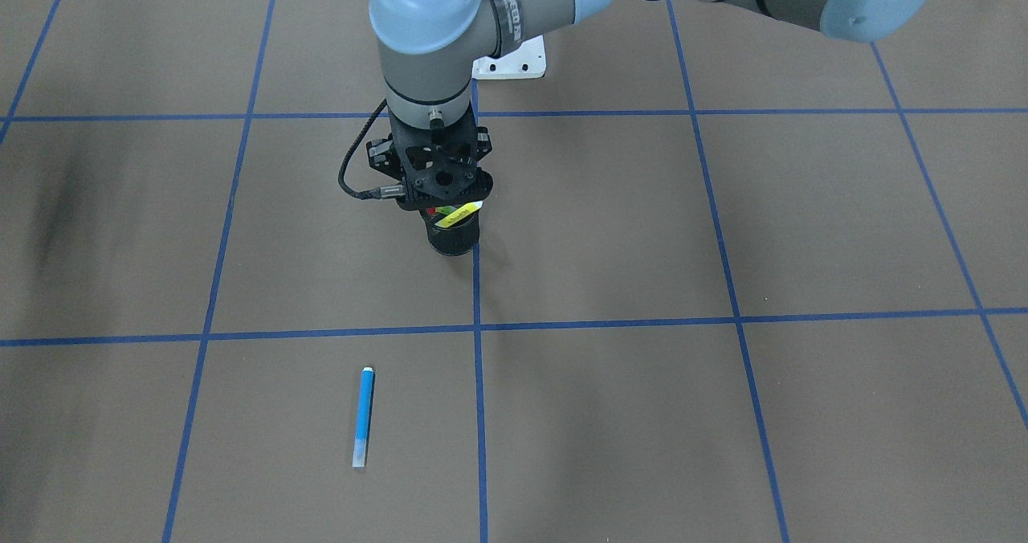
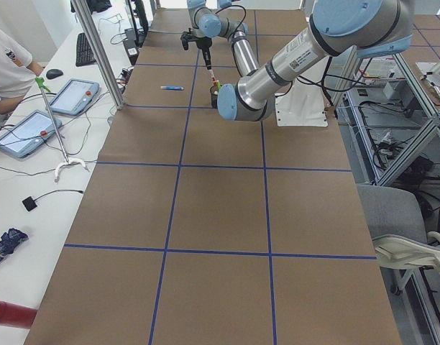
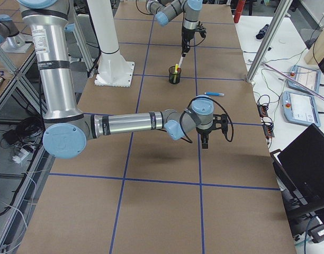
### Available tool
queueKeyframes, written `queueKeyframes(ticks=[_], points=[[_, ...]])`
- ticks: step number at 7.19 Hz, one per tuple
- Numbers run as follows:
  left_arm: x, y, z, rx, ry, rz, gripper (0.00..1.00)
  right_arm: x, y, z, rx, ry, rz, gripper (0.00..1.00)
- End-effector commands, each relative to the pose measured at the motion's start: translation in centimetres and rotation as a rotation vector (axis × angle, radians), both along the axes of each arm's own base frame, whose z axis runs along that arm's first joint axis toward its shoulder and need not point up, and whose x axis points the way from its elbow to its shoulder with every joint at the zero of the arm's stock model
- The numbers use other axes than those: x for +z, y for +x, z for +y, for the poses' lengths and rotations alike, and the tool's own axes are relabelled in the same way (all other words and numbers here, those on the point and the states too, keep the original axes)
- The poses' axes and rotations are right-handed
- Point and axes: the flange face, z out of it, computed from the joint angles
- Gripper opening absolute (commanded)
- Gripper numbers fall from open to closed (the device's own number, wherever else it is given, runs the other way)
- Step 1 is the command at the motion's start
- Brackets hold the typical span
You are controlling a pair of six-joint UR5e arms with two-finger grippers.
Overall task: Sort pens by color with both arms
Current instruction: 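Lift the red marker out of the cup with the left gripper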
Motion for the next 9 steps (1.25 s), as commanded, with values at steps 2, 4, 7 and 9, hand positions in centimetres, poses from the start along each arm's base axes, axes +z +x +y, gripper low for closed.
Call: queueKeyframes(ticks=[2, 4, 7, 9], points=[[-0.3, -5.5, 0.4, -0.218, 0.279, 0.055, 0.00, -0.2, 0.2, -0.2, 0.018, 0.015, 0.023, 0.97], [6.5, -3.1, -2.6, -0.355, 0.360, 0.131, 0.00, -0.4, 0.2, -0.2, 0.019, 0.020, 0.023, 0.98], [9.3, 3.9, -4.8, -0.588, 0.530, 0.088, 0.00, -1.0, 0.1, -0.5, 0.018, 0.029, 0.019, 0.99], [8.3, 10.5, -3.3, -0.678, 0.585, 0.002, 0.00, -0.7, 0.0, -0.5, 0.017, 0.023, 0.021, 0.99]])
